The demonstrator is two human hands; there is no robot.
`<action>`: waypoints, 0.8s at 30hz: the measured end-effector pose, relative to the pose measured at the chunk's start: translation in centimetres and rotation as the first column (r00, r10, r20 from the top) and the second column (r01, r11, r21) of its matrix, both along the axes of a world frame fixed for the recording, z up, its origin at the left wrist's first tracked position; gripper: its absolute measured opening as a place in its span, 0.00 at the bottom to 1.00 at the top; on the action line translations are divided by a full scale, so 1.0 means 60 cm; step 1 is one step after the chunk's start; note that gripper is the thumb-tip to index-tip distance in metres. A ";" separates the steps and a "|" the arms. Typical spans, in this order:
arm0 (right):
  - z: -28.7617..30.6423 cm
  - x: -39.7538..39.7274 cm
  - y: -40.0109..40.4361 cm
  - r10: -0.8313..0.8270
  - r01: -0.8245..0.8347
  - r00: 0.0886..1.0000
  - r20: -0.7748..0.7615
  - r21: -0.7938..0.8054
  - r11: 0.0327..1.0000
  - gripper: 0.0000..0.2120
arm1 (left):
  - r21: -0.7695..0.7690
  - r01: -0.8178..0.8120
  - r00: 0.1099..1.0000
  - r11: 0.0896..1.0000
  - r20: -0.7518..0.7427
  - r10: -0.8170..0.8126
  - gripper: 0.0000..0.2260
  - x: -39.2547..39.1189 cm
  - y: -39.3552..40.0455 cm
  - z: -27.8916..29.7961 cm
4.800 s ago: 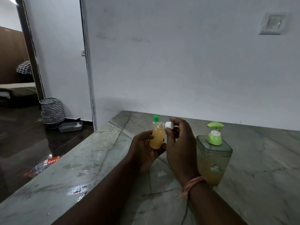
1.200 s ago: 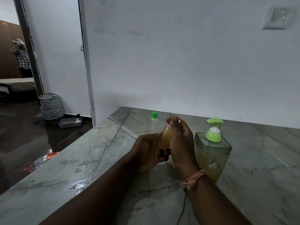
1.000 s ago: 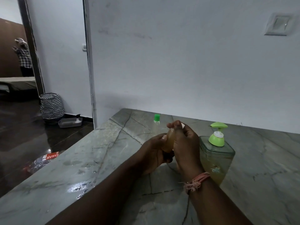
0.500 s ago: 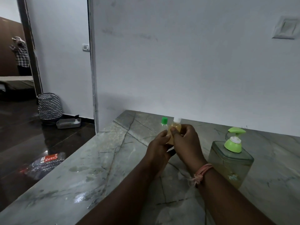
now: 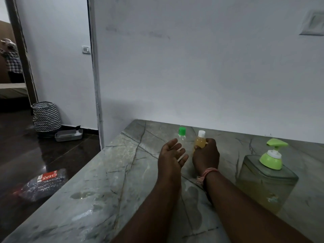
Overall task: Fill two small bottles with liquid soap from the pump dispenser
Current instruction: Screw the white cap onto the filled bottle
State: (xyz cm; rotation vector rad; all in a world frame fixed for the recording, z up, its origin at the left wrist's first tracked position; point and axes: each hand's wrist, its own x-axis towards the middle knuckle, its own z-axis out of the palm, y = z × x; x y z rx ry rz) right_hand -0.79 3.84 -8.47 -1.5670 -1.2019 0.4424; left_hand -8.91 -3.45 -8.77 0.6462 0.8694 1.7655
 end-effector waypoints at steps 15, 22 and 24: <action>0.060 -0.048 -0.016 0.240 -0.331 0.826 0.510 0.096 0.939 0.09 | 0.001 -0.266 0.957 0.964 -0.115 0.265 0.20 -0.009 -0.011 0.012; 0.122 -0.008 -0.088 0.214 -0.360 0.756 0.619 0.121 0.925 0.15 | 0.104 -0.118 0.819 0.988 -0.552 0.156 0.25 0.015 -0.022 0.006; 0.135 0.013 -0.108 0.176 -0.339 0.715 0.676 0.115 0.934 0.19 | 0.165 -0.066 0.740 0.984 -0.654 0.159 0.22 0.024 -0.032 0.008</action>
